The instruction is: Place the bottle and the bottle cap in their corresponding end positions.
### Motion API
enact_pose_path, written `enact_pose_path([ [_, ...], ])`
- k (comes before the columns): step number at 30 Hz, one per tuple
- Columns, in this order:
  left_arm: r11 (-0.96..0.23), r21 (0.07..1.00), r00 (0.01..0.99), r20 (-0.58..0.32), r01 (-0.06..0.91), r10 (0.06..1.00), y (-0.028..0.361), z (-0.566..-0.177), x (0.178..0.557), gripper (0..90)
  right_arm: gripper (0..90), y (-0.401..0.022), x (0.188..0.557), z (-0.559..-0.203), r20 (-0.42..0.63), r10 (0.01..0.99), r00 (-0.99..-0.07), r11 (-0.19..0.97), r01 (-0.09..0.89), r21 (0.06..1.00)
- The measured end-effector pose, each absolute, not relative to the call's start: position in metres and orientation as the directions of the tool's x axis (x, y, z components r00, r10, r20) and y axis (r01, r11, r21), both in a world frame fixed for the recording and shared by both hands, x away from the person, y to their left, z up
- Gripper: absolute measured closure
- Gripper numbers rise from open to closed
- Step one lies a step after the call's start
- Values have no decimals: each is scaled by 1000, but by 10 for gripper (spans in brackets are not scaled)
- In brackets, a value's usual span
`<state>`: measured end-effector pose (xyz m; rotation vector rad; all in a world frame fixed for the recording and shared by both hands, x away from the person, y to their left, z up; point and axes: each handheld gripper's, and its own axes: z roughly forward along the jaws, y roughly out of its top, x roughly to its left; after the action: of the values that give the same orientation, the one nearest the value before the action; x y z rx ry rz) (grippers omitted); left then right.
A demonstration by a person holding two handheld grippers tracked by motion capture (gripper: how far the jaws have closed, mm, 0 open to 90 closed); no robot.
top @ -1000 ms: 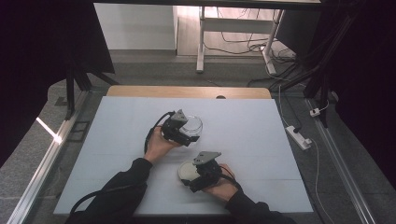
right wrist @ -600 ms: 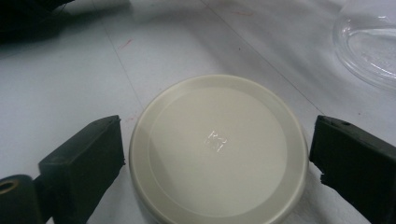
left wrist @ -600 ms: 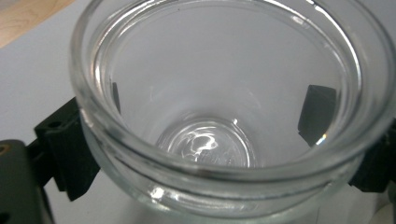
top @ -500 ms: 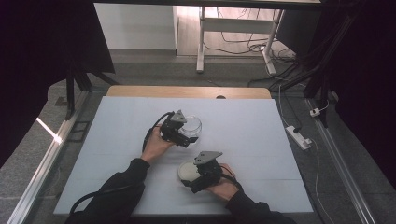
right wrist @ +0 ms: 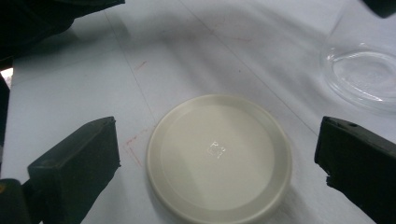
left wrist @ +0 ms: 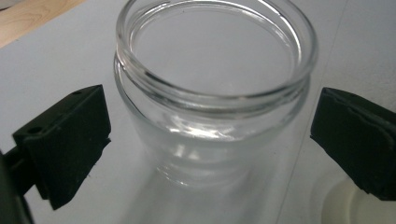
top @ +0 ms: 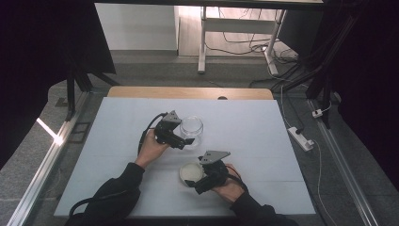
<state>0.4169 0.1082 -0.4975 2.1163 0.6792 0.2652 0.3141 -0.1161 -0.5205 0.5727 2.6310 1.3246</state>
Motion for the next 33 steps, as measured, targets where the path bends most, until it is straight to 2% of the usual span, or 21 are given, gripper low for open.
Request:
enact_pose_path([
  [16,-448,809,835,-92,380,542,125,-484,382,0,0,-141,311,-503,72,432,-899,510,309,803],
  [33,-406,820,830,-140,403,540,145,-480,331,0,0,-177,304,-491,83,512,-855,436,342,832],
])
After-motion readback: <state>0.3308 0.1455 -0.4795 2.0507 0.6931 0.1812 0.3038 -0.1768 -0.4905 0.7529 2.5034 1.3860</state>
